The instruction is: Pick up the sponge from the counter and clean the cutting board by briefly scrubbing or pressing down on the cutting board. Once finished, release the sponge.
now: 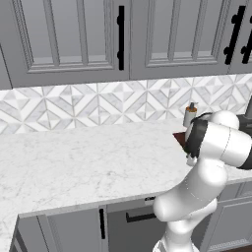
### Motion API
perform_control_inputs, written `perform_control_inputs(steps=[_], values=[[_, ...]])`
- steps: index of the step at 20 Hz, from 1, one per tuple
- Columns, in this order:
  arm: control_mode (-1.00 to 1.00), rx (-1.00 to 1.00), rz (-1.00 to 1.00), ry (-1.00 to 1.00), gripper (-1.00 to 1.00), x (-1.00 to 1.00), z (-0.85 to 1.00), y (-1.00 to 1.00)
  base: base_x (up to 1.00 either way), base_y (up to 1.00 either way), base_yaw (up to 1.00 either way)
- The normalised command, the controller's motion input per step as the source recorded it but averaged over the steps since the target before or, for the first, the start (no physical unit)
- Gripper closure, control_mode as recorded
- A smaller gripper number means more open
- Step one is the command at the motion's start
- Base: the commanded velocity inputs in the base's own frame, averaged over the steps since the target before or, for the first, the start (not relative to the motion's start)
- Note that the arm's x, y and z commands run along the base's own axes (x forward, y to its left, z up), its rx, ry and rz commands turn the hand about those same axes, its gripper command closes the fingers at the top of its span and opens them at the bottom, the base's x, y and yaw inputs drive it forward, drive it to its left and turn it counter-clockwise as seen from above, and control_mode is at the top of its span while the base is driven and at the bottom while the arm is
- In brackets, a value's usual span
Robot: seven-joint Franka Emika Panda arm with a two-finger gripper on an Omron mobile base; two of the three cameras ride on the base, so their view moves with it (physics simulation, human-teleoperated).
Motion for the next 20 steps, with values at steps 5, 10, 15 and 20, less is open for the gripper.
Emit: perform_control_inputs(steps=[5,10,15,20], values=[[-1.0,0.0,0.08,0.19,1.0,0.01,0.09,-0.53,0.0,0.0,0.0],[-1.0,0.0,0.11,0.13,1.0,-0.04,0.0,-0.64,0.0,0.0,0.0],[-1.0,0.0,0.13,0.06,1.0,-0.01,-0.04,-0.88,0.0,0.0,0.0],[-1.0,0.0,0.13,0.07,1.0,-0.12,-0.13,-0.92,0.0,0.0,0.0]])
